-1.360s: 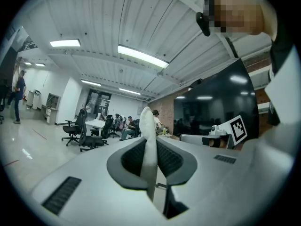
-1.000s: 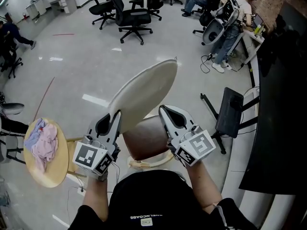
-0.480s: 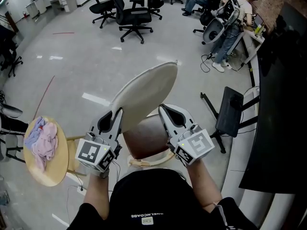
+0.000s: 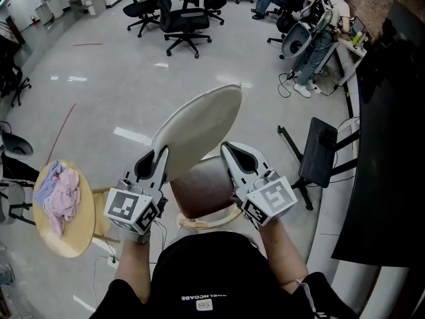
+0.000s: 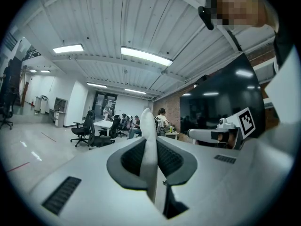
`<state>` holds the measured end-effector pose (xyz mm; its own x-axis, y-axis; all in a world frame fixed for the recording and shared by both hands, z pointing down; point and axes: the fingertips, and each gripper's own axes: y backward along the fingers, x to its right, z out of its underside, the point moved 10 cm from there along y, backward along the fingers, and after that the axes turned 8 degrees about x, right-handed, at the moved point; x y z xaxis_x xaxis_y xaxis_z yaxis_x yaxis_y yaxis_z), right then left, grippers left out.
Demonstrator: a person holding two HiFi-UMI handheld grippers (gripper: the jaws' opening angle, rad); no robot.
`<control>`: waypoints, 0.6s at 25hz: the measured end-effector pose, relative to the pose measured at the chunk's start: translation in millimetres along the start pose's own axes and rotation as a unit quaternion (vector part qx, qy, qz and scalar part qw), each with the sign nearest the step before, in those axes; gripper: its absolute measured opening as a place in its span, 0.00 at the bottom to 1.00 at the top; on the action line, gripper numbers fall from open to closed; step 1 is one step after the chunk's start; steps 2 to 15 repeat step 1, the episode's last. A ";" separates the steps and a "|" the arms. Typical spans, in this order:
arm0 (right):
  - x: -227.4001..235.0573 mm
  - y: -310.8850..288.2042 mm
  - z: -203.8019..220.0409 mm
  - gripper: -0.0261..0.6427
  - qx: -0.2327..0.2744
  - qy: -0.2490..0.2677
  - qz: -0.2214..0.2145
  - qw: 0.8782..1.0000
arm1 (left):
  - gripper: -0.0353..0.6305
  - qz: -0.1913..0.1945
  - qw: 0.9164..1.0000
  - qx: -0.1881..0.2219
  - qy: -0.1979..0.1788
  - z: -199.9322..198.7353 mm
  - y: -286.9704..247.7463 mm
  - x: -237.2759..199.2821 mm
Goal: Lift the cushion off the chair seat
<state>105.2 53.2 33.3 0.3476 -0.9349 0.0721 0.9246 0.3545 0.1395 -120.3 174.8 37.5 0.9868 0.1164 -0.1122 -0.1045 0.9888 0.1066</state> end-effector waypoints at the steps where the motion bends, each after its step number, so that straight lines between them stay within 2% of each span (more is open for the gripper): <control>1: -0.8 -0.6 0.4 0.04 0.000 0.000 0.000 1.000 | 0.12 -0.001 1.000 -0.002 0.000 0.5 0.8 -1.3; 15: -0.8 -0.6 0.4 0.04 0.000 0.000 0.000 1.000 | 0.12 -0.001 1.000 -0.002 0.000 0.5 0.8 -1.3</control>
